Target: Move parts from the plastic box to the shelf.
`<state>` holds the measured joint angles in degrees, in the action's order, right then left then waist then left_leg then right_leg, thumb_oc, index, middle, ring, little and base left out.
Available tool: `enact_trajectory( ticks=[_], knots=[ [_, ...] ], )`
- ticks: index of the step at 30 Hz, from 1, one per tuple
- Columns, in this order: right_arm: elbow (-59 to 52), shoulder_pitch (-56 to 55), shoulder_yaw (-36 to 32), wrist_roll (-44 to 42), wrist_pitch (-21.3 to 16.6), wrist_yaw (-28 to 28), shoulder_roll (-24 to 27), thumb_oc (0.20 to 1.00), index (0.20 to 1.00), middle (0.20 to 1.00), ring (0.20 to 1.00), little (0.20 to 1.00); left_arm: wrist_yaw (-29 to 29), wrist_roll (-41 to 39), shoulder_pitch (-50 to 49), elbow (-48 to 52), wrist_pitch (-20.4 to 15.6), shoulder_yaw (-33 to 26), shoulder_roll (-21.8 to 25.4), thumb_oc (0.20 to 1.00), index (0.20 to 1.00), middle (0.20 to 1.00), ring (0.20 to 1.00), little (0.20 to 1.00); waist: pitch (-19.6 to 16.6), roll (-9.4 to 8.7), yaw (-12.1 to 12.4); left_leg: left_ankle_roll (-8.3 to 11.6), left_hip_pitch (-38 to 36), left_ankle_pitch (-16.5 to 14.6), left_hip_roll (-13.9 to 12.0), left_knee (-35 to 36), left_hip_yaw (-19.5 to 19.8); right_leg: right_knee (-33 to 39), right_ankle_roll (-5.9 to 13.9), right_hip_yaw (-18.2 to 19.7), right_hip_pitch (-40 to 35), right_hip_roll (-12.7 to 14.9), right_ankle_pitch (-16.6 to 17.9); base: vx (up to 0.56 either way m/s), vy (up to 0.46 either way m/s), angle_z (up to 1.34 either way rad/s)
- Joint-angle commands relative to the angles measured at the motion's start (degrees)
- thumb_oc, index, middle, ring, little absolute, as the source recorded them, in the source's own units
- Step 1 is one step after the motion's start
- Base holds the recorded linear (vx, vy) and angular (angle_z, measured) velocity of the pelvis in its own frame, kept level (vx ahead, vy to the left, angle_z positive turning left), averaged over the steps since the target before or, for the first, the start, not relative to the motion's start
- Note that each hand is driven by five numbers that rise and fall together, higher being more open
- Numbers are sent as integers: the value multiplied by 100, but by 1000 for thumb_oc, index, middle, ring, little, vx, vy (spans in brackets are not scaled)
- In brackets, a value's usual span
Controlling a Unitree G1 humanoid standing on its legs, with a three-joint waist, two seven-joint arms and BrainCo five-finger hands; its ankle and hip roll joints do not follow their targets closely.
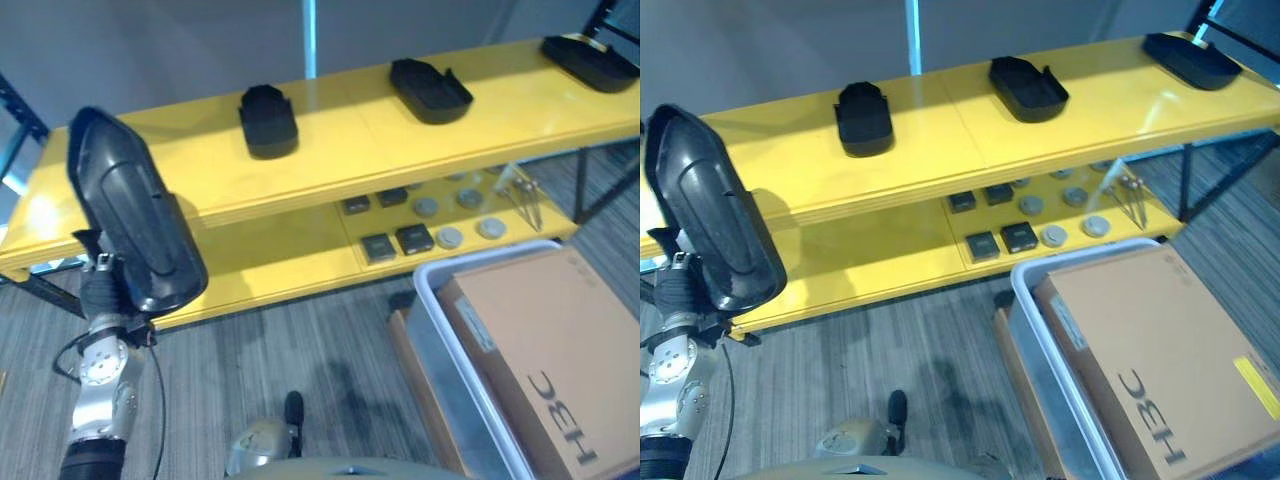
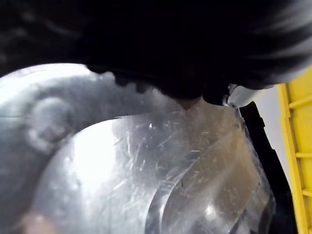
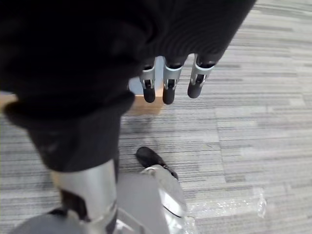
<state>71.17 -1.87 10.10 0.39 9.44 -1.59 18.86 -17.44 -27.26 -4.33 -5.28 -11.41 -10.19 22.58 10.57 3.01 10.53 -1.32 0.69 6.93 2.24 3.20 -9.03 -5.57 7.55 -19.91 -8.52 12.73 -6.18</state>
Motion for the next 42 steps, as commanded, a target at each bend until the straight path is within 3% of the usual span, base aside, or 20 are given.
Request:
enact_trajectory(
  ticks=[1, 5, 8, 9, 10, 11, 13, 16, 17, 18, 20, 22, 27, 32, 34, 35, 39, 42],
  knots=[
    [154, -54, 111, -53, 130, 56, -94, 1000, 1000, 1000, 1000, 1000, 162, 9, 154, 395, -465, -235, 221, 200, 200, 200, 200, 200, -170, -49, -25, 340, 433, -45, -175, 103, 540, 205, -238, -306, 16, -452, 294, 118, 159, 21],
    [61, -58, 84, -197, 159, 41, -107, 1000, 1000, 1000, 1000, 1000, 269, -76, 210, 364, -483, -306, 325, 200, 200, 200, 200, 200, -212, -65, 50, 113, 323, -148, 43, 97, 682, -391, -110, -277, 116, -191, 154, 135, 188, 11],
    [23, -50, -46, -314, 117, 91, -68, 1000, 1000, 1000, 1000, 1000, 237, 36, 448, 328, -405, -125, 352, 200, 200, 200, 200, 200, -118, -13, -54, -137, 247, -229, 240, 39, 785, -1726, -35, 53, 625, 203, 504, 121, 204, 17],
    [-44, -75, -97, -334, 138, 150, -45, 1000, 1000, 1000, 1000, 1000, 177, 81, 513, 345, -358, -21, 341, 200, 200, 200, 200, 200, -24, 26, -175, -227, 148, -281, 324, 10, 914, -2354, -38, 330, 959, 209, 687, 131, 163, 38],
    [-48, -71, -120, -320, 142, 173, -39, 1000, 1000, 1000, 1000, 1000, 148, 86, 531, 339, -352, 15, 337, 200, 200, 200, 200, 200, 6, 38, -234, -250, 94, -293, 343, 16, 976, -2494, -53, 480, 1081, 140, 748, 105, 75, 56],
    [-61, -65, -120, -340, 144, 197, -29, 1000, 1000, 1000, 1000, 1000, 95, 77, 580, 336, -329, 86, 347, 200, 200, 200, 200, 200, 52, 83, -357, -271, 4, -304, 344, 34, 1113, -2606, -96, 721, 1301, -97, 823, 72, -20, 67],
    [-67, -67, -69, -218, 58, 310, -7, 1000, 1000, 1000, 1000, 1000, -23, 22, 703, 285, -305, 233, 386, 200, 200, 200, 200, 200, 175, 63, -597, -265, -193, -359, 414, 79, 1387, -2296, -115, 1022, 1535, -441, 867, 128, -120, 64],
    [4, -29, -22, -299, -70, 424, 2, 1000, 1000, 1000, 1000, 1000, -101, 95, 803, 433, -128, 285, 411, 200, 200, 200, 200, 200, 252, -34, -723, -220, -282, -426, 451, 78, 1654, -1177, -85, 1273, 1539, -691, 948, 166, -247, 96],
    [60, -49, -28, -318, -93, 426, -29, 1000, 1000, 1000, 1000, 1000, -53, 88, 779, 488, -91, 337, 387, 200, 200, 200, 200, 200, 277, -154, -848, -241, -331, -549, 523, -26, 1886, -456, -15, 1700, 1592, -882, 1218, 153, -269, 55],
    [76, -70, -53, -290, -118, 400, -66, 1000, 1000, 1000, 1000, 1000, -21, 86, 749, 462, -138, 355, 371, 200, 200, 200, 200, 200, 289, -182, -883, -270, -336, -616, 538, -106, 1939, -472, 19, 1840, 1673, -907, 1347, 195, -305, 40],
    [-15, -172, -8, -266, -129, 434, -60, 1000, 1000, 1000, 1000, 1000, 108, 78, 606, 522, -187, 293, 330, 200, 200, 200, 200, 200, 279, -235, -900, -203, -359, -600, 455, -106, 1968, -135, -87, 1887, 1421, -1020, 1187, 179, -249, 78],
    [9, -206, 81, -275, -135, 452, 24, 1000, 1000, 1000, 1000, 1000, 119, -155, 630, 710, 37, 298, 319, 200, 200, 200, 200, 200, 170, -356, -884, -95, -261, -607, 332, -206, 1856, 386, -143, 1842, 1080, -1060, 1192, 195, -283, 91],
    [-42, -153, 48, -581, -21, 366, 110, 1000, 1000, 1000, 1000, 1000, 123, -76, 732, 778, 231, 380, 220, 200, 200, 200, 200, 200, 103, -446, -888, 15, -169, -645, 172, -339, 1651, 638, -242, 1796, 784, -1121, 1122, 113, -143, 30],
    [-97, -168, -143, -552, 74, 426, 194, 1000, 1000, 1000, 1000, 1000, 106, -76, 845, 791, 367, 442, 178, 200, 200, 200, 200, 200, 141, -538, -982, 122, 158, -932, 21, -1219, 1198, 585, -362, 1692, 709, -1096, 977, 85, -102, -13],
    [-83, -201, -182, -667, 66, 358, 180, 1000, 1000, 1000, 1000, 1000, 156, -99, 876, 725, 343, 500, 149, 200, 200, 200, 200, 200, 242, -538, -1002, 183, 577, -715, -62, -1923, 1074, 523, -428, 1636, 681, -1108, 955, 18, -54, -1],
    [-40, -206, -215, -746, 38, 340, 174, 1000, 1000, 1000, 1000, 1000, 179, -92, 941, 652, 325, 567, 121, 200, 200, 200, 200, 200, 311, -503, -1024, 269, 874, -370, -231, -2204, 1078, 485, -474, 1638, 662, -1159, 937, 31, 11, -2],
    [37, -224, -267, -542, -8, 440, 200, 1000, 1000, 1000, 1000, 1000, 170, -107, 1026, 532, 181, 659, 71, 200, 200, 200, 200, 200, 291, -369, -1159, 405, 591, -99, -793, -1164, 1093, 381, -436, 1679, 672, -1136, 802, 103, 159, 4],
    [34, -285, -284, -548, -43, 411, 278, 1000, 1000, 1000, 1000, 1000, 187, -171, 1020, 543, 153, 697, 83, 200, 200, 200, 200, 200, 301, -272, -1221, 569, 427, 359, -1179, -446, 1191, 359, -416, 1770, 588, -1092, 702, 133, 264, 6]
  ],
)
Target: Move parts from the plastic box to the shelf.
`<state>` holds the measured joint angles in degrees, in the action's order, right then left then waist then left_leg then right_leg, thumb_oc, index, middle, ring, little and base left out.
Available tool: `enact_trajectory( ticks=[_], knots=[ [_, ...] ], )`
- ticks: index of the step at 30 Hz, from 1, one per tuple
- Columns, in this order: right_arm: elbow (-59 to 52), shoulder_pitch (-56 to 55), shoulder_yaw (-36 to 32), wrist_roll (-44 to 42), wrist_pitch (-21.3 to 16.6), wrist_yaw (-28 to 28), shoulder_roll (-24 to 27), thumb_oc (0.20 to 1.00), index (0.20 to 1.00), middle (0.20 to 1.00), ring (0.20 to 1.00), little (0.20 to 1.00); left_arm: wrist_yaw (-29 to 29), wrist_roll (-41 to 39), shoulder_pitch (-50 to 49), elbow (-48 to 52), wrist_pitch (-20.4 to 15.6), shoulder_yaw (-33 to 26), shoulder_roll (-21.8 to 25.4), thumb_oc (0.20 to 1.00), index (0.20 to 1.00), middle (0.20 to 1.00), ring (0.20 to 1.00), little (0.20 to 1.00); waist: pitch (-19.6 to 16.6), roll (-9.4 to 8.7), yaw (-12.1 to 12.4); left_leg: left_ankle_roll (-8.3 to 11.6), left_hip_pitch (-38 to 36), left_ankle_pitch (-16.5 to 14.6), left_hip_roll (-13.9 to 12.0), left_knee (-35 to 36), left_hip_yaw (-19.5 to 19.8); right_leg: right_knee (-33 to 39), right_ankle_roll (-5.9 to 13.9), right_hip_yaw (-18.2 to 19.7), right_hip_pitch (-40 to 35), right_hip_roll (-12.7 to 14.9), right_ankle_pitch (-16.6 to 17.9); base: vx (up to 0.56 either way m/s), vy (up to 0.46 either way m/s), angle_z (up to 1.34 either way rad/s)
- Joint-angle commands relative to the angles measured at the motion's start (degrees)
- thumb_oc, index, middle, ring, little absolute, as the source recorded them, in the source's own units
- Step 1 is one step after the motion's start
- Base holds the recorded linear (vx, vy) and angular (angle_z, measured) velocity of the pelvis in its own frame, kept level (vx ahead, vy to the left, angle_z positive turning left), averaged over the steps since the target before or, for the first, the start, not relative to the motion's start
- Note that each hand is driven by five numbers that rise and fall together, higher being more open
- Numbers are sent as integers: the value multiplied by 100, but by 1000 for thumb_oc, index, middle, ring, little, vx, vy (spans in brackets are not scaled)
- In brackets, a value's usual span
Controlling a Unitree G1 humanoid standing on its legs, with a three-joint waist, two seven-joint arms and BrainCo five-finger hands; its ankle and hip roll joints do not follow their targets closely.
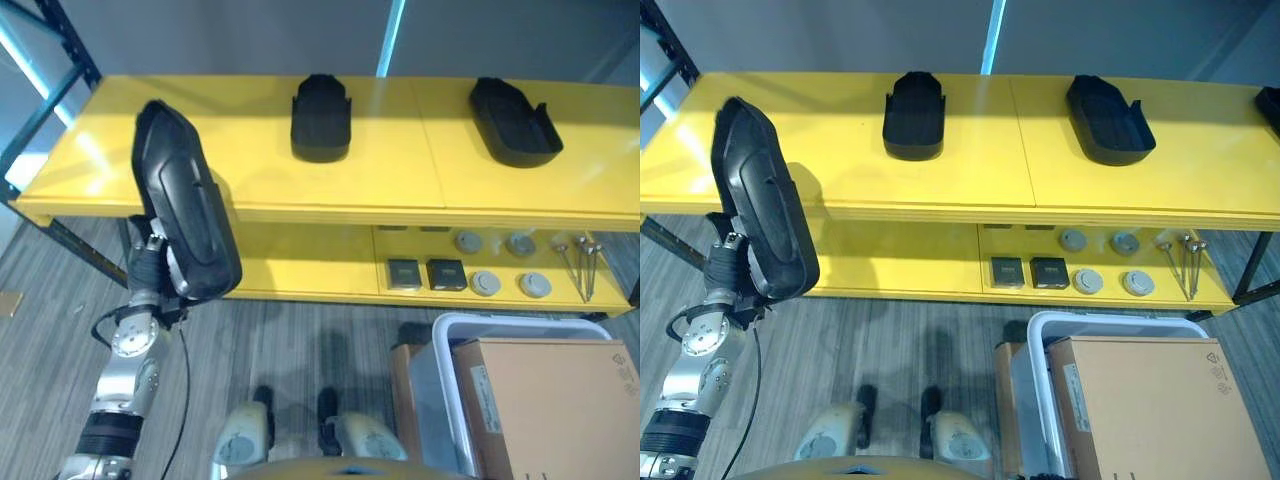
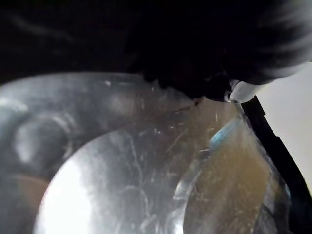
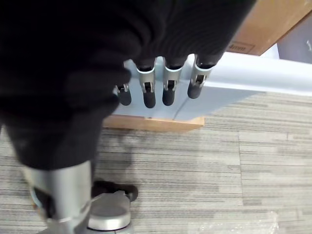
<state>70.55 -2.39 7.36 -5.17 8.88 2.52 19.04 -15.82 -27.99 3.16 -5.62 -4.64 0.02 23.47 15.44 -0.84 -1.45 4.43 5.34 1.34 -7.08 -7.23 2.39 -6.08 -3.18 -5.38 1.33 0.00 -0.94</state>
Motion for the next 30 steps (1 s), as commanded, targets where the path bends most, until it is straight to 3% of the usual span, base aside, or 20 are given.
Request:
enact_trajectory(
  ticks=[1, 3, 5, 6, 10, 13, 14, 15, 16, 17, 18, 19, 20, 24, 27, 30],
  knots=[
    [94, -240, -32, -14, 8, 7, 298, 1000, 1000, 1000, 1000, 1000, 31, -87, 274, 564, -549, -312, -20, 200, 200, 200, 200, 200, -186, 138, -39, 31, -30, 1018, -354, 716, 74, 395, 666, 345, -410, 204, 150, 158, 372, 5],
    [48, -237, -76, -12, 21, 29, 417, 1000, 1000, 1000, 1000, 1000, 56, -71, 311, 530, -568, -300, -51, 200, 200, 200, 200, 200, -166, 235, -79, 154, -42, 1220, -626, 1066, 84, 311, 718, 386, -475, 339, 56, 203, 510, 1],
    [-13, -222, -62, 69, 85, 5, 445, 1000, 1000, 1000, 1000, 1000, 33, 1, 375, 464, -582, -281, -46, 200, 200, 200, 200, 200, -110, 301, -114, 194, -27, 1118, -769, 924, 72, 80, 806, 446, -450, 552, -34, 181, 502, -20],
    [-40, -172, -64, 35, 136, -25, 437, 1000, 1000, 1000, 1000, 1000, 76, 54, 413, 370, -647, -272, -14, 200, 200, 200, 200, 200, -119, 302, -121, 166, -136, 833, -717, 770, 76, 17, 873, 504, -390, 736, -31, 122, 454, -36],
    [49, -36, -197, -543, 264, -251, 369, 1000, 1000, 1000, 1000, 1000, 14, 145, 551, 342, -604, -119, 41, 200, 200, 200, 200, 200, -97, 326, -46, 112, -20, 359, -308, 52, 252, -215, 1071, 555, -284, 1178, 96, 113, 433, -38],
    [104, -140, -380, -690, 24, -247, 185, 1000, 1000, 1000, 1000, 1000, 6, 505, 787, 365, -372, -38, 333, 200, 200, 200, 200, 200, -32, 302, 31, -190, 58, -63, 315, -277, 120, -369, 1251, 527, -320, 1742, 325, 99, 467, 18],
    [93, -155, -378, -711, -3, -245, 176, 1000, 1000, 1000, 1000, 1000, 14, 453, 794, 360, -356, -28, 362, 200, 200, 200, 200, 200, -30, 305, 42, -215, 44, -83, 367, -267, 116, -394, 1245, 510, -302, 1793, 359, 46, 464, -2],
    [-3, -201, -390, -665, -63, -220, 157, 1000, 1000, 1000, 1000, 1000, 19, 386, 733, 391, -353, -46, 439, 200, 200, 200, 200, 200, -18, 321, 85, -317, -42, -183, 512, -199, 32, -607, 1232, 342, -106, 1983, 608, 0, 215, -22],
    [-6, -204, -390, -664, -62, -221, 156, 1000, 1000, 1000, 1000, 1000, 19, 386, 730, 392, -354, -47, 440, 200, 200, 200, 200, 200, -22, 317, 90, -319, -41, -182, 515, -197, 25, -613, 1234, 350, -98, 1987, 606, -8, 279, -27],
    [-93, -216, -380, -579, -62, -199, 146, 1000, 1000, 1000, 1000, 1000, 55, 419, 628, 417, -363, -138, 482, 200, 200, 200, 200, 200, -10, 332, 141, -376, -116, -212, 550, -128, -132, -731, 1232, 122, -31, 2102, 655, -2, 149, -23],
    [-118, -215, -369, -550, -61, -194, 138, 1000, 1000, 1000, 1000, 1000, 56, 432, 581, 426, -386, -176, 493, 200, 200, 200, 200, 200, -6, 330, 148, -396, -146, -217, 562, -95, -180, -762, 1233, 75, 6, 2081, 676, -7, 222, -35],
    [-180, -220, -307, -483, -89, -189, 111, 1000, 1000, 1000, 1000, 1000, 106, 381, 429, 422, -479, -300, 566, 200, 200, 200, 200, 200, 7, 327, 118, -446, -270, -206, 599, 103, -282, -776, 1241, 44, 177, 1803, 651, -7, 104, -55],
    [-178, -219, -298, -470, -101, -194, 106, 1000, 1000, 1000, 1000, 1000, 108, 373, 418, 418, -492, -312, 576, 200, 200, 200, 200, 200, 11, 327, 113, -448, -290, -202, 599, 134, -291, -772, 1240, 52, 195, 1762, 645, 3, 74, -59],
    [-172, -267, -213, -303, -164, -160, 77, 1000, 1000, 1000, 1000, 1000, 109, 407, 316, 524, -445, -469, 596, 200, 200, 200, 200, 200, -7, 238, 77, -475, -457, -150, 627, 455, -378, -268, 1263, 89, 242, 1344, 666, 35, -81, -27],
    [-55, -273, -168, -423, -169, -121, 98, 1000, 1000, 1000, 1000, 1000, 182, 536, 377, 631, -236, -381, 517, 200, 200, 200, 200, 200, -158, 140, 70, -468, -488, -7, 607, 716, -257, 161, 1271, 269, 117, 1070, 680, 57, -170, 9],
    [-52, -285, -175, -419, -142, -85, 124, 1000, 1000, 1000, 1000, 1000, 262, 800, 485, 598, 25, -298, 526, 200, 200, 200, 200, 200, -267, 62, 62, -416, -493, 45, 532, 805, -286, 418, 1263, 276, 10, 990, 687, 47, -155, 12]
  ],
)
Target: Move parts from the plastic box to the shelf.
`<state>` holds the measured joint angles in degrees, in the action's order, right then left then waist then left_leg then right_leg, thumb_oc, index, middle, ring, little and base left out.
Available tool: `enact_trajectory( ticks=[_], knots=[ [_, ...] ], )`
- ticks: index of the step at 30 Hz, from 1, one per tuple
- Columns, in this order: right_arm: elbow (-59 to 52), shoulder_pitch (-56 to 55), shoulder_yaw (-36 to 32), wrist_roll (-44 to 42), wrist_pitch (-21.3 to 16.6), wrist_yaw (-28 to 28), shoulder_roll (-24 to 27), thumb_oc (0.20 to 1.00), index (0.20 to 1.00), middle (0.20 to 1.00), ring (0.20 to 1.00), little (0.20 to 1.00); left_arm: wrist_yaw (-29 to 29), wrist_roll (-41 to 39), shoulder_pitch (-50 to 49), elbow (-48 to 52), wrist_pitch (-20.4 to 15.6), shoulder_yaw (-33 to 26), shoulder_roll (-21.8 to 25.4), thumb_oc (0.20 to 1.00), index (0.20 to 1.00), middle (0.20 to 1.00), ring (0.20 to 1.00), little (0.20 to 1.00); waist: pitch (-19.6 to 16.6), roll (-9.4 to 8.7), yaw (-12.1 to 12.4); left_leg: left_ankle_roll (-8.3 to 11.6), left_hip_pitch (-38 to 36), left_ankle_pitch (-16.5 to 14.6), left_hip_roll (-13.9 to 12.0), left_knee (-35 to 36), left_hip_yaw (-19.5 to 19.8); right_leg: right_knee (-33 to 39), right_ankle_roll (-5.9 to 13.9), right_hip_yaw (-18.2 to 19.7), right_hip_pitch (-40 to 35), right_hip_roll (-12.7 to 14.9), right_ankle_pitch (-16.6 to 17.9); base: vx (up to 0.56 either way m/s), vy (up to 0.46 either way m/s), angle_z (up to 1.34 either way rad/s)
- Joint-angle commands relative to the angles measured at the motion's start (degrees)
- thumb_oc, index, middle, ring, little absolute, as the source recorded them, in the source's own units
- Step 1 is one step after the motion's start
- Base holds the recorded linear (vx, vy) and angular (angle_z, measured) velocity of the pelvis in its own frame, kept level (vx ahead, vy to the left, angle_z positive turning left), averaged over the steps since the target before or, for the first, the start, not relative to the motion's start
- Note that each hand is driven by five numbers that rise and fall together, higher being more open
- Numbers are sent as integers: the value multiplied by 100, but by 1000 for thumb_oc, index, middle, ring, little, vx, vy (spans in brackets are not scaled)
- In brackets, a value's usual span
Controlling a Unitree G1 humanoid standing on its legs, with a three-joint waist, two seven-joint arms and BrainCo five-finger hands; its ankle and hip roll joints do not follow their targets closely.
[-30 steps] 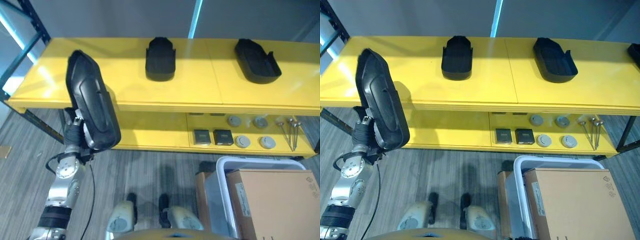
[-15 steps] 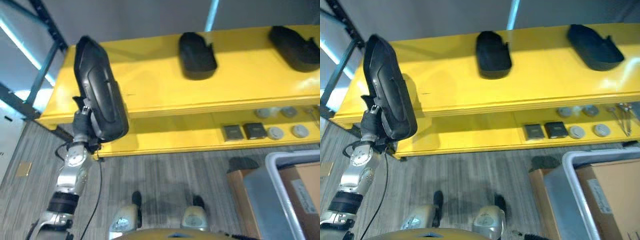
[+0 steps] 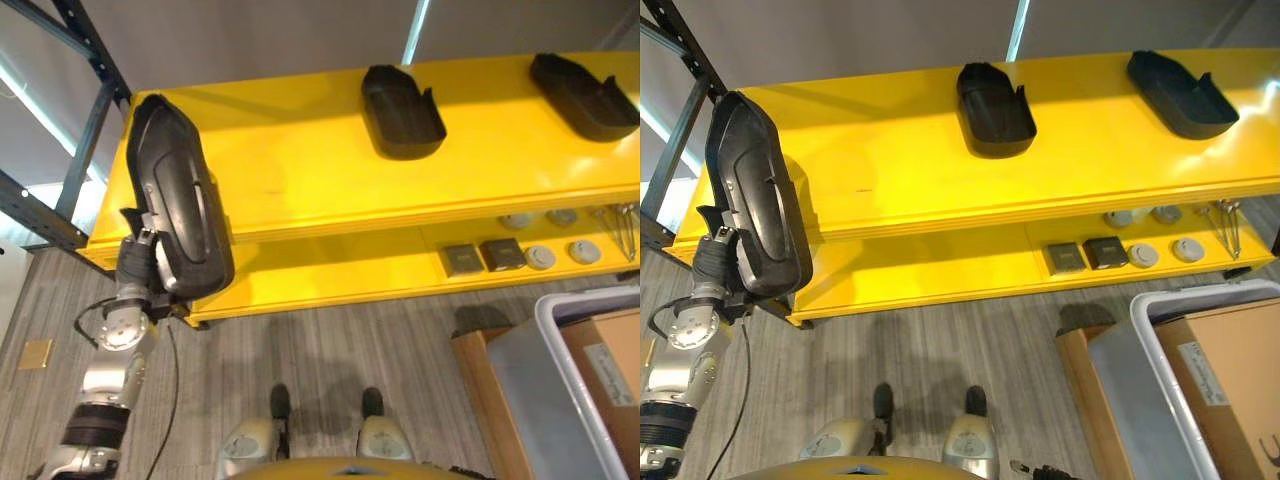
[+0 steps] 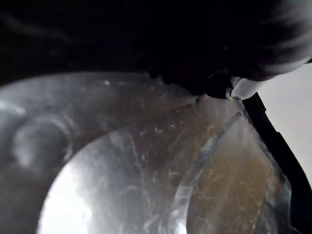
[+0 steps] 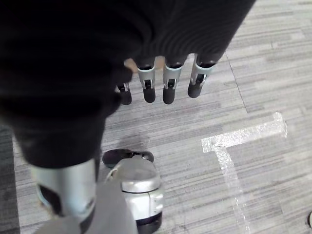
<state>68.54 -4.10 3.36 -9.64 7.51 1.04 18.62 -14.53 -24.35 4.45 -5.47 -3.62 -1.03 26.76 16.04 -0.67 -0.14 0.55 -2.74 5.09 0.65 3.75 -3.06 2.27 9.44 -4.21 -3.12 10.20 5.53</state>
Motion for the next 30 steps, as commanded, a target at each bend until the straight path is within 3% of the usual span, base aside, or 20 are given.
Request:
enact_trajectory(
  ticks=[1, 3, 6, 10, 11, 14, 19, 20, 25, 30],
  knots=[
    [104, -120, 238, -28, 32, 51, 181, 1000, 1000, 1000, 1000, 1000, 160, 573, 411, 574, 16, -182, 249, 200, 200, 200, 200, 200, -361, 24, -90, -1, 289, -316, -288, -255, 222, -341, -3, 153, 416, -51, 38, 65, -116, 7],
    [-1, -157, 241, -73, 145, 69, 213, 1000, 1000, 1000, 1000, 1000, 167, 979, 520, 557, 189, -169, 361, 200, 200, 200, 200, 200, -415, 13, -163, 34, 218, -293, -359, -196, 166, -251, -25, 175, 341, -103, 15, 93, -95, -3],
    [-155, -347, 259, 82, 279, 187, 305, 1000, 1000, 1000, 1000, 1000, 102, 1170, 1193, 100, 758, -40, 1023, 200, 200, 200, 200, 200, -544, 30, -434, 90, 63, -268, -516, -131, -57, -176, -38, 256, 228, -172, -46, 165, -53, -7],
    [-133, -548, 373, 379, 378, 371, 485, 1000, 1000, 1000, 1000, 1000, 177, 1017, 2616, -1632, 1417, 501, 1965, 200, 200, 200, 200, 200, -647, 118, -858, 134, -81, -283, -650, -146, -361, -258, -44, 424, 221, -256, -127, 212, -23, -28],
    [-81, -606, 418, 463, 337, 424, 544, 1000, 1000, 1000, 1000, 1000, 177, 730, 3129, -2511, 1495, 771, 2149, 200, 200, 200, 200, 200, -669, 156, -999, 141, -91, -294, -671, -162, -450, -290, -37, 493, 257, -273, -139, 168, -4, -44],
    [41, -633, 572, 550, 249, 503, 649, 1000, 1000, 1000, 1000, 1000, 133, 726, 3995, -4018, 1791, 1220, 2238, 200, 200, 200, 200, 200, -656, 208, -1237, 157, -9, -316, -714, -216, -596, -351, -33, 662, 405, -310, -166, 84, 4, -43],
    [322, -472, 797, 497, -47, 528, 683, 1000, 1000, 1000, 1000, 1000, -51, 803, 4377, -5116, 2230, 1349, 2064, 200, 200, 200, 200, 200, -479, 225, -1457, 174, 186, -351, -767, -342, -685, -441, -87, 847, 636, -352, -220, -30, 14, -28],
    [366, -429, 817, 457, -96, 517, 695, 1000, 1000, 1000, 1000, 1000, -59, 804, 4383, -5380, 2177, 1339, 2003, 200, 200, 200, 200, 200, -433, 228, -1496, 185, 222, -350, -781, -361, -705, -451, -101, 870, 673, -359, -230, -36, 16, -21],
    [430, -385, 807, 474, -136, 524, 704, 1000, 1000, 1000, 1000, 1000, -92, 916, 4360, -5509, 2255, 1322, 1935, 200, 200, 200, 200, 200, -397, 234, -1523, 193, 235, -350, -789, -372, -723, -439, -115, 889, 681, -364, -231, 6, 13, -6],
    [639, -331, 792, 635, -280, 570, 845, 1000, 1000, 1000, 1000, 1000, -276, 2187, 4407, -6245, 2421, 1601, 2180, 200, 200, 200, 200, 200, -352, 293, -1628, 234, 187, -359, -810, -429, -817, -396, -128, 945, 625, -328, -229, 46, 68, -7]
  ],
)
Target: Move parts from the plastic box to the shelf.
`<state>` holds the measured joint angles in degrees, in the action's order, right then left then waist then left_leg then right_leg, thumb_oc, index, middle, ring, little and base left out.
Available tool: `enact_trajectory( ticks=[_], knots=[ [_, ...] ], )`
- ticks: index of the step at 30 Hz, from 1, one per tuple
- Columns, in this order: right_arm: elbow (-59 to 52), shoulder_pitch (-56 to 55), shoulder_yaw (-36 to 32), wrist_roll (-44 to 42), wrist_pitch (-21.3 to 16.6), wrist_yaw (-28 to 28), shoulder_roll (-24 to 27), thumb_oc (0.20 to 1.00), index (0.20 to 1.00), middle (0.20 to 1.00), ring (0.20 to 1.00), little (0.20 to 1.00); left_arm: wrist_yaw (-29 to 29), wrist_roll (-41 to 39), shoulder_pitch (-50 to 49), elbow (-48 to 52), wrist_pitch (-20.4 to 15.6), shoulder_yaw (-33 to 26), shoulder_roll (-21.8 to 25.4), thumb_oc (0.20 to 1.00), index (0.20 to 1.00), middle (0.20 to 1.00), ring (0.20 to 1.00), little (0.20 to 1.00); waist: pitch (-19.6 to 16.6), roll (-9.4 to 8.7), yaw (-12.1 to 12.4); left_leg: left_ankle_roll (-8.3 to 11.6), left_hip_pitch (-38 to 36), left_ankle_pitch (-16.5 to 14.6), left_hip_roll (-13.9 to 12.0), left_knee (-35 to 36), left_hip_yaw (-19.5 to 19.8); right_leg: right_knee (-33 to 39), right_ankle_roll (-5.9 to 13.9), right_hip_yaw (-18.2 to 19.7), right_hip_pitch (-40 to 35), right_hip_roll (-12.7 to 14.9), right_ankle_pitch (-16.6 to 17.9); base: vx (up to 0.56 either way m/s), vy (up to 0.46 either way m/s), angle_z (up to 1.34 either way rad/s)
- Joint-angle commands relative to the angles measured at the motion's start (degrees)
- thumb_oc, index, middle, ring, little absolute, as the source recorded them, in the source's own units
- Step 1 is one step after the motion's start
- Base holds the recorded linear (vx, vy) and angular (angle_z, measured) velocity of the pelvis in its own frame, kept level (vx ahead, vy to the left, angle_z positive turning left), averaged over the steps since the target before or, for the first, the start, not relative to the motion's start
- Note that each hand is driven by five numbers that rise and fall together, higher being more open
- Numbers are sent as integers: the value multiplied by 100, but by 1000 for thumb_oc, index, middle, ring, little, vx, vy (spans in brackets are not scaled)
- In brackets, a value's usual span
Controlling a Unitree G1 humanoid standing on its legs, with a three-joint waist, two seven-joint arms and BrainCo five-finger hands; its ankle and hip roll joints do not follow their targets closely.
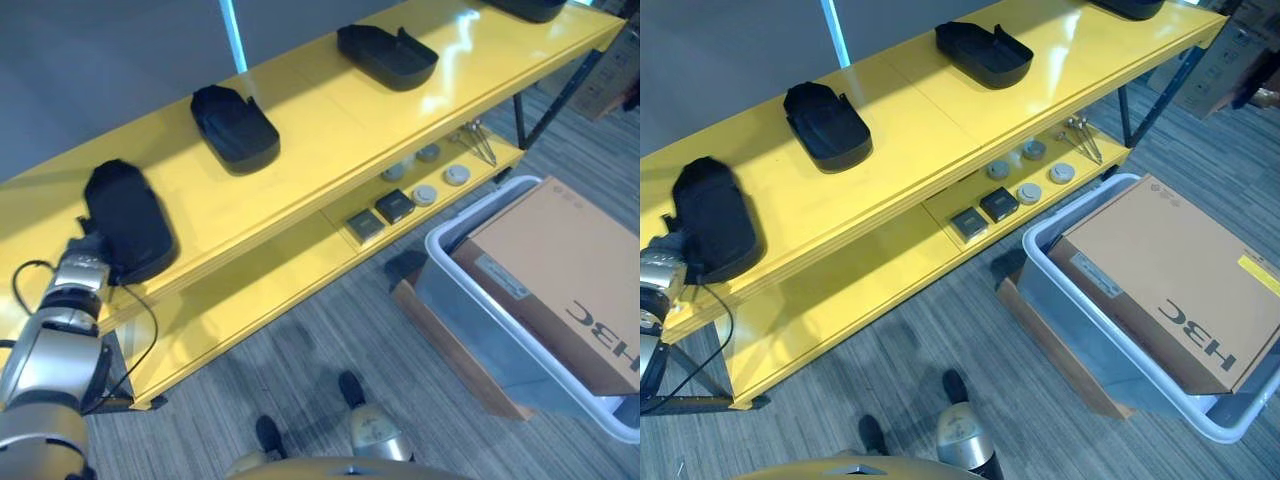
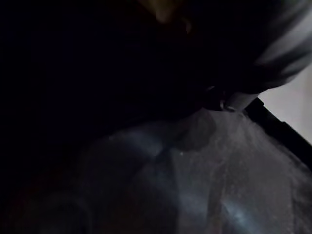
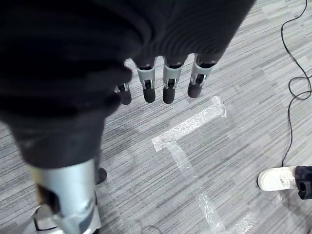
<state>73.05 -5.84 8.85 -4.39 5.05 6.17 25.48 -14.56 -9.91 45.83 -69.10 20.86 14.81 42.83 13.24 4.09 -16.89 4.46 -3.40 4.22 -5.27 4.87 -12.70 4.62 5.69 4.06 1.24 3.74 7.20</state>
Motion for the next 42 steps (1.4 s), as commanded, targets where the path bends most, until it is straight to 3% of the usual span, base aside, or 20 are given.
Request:
enact_trajectory(
  ticks=[1, 10, 13, 22, 31, 42],
  knots=[
    [201, -172, 229, 135, -43, 52, 166, 1000, 1000, 1000, 1000, 1000, -286, 928, 227, 148, 31, 48, 640, 200, 200, 200, 200, 200, -69, -178, 58, -159, 239, -279, -208, -544, 147, -609, 250, 116, 165, 332, -387, 51, 73, 0],
    [349, -228, 113, 388, -133, 139, 359, 1000, 1000, 1000, 1000, 1000, -122, 1935, 277, 235, -40, 358, 1300, 200, 200, 200, 200, 200, -52, -128, 128, -177, 158, -316, -136, -490, 155, -487, 334, 102, 80, 440, -313, 49, 77, 1],
    [376, -215, 101, 440, -149, 180, 412, 1000, 1000, 1000, 1000, 1000, -54, 2045, 416, 370, 97, 525, 1366, 200, 200, 200, 200, 200, -30, -140, 144, -188, 176, -342, -106, -511, 175, -475, 353, 127, 94, 454, -296, 30, 38, 1],
    [380, -85, 126, 310, -195, 286, 503, 1000, 1000, 1000, 1000, 1000, -330, 2178, 475, 458, 222, 664, 1158, 200, 200, 200, 200, 200, 132, -226, 163, -188, 399, -386, -101, -670, 229, -563, 333, 218, 285, 431, -316, -11, 4, -1],
    [402, 72, 229, 166, -331, 256, 488, 1000, 1000, 1000, 1000, 1000, -1123, 1864, 488, 271, 429, 542, 805, 200, 200, 200, 200, 200, 410, -352, 169, -161, 751, -358, -131, -878, 295, -703, 267, 274, 555, 395, -332, -54, 9, 0],
    [368, 303, 369, -84, -374, 305, 479, 1000, 1000, 1000, 1000, 1000, -1470, 1468, 759, 24, 682, 491, 890, 200, 200, 200, 200, 200, 627, -408, 254, -151, 1016, -293, -124, -973, 437, -754, 203, 225, 724, 390, -308, -46, 3, 2]
  ],
)
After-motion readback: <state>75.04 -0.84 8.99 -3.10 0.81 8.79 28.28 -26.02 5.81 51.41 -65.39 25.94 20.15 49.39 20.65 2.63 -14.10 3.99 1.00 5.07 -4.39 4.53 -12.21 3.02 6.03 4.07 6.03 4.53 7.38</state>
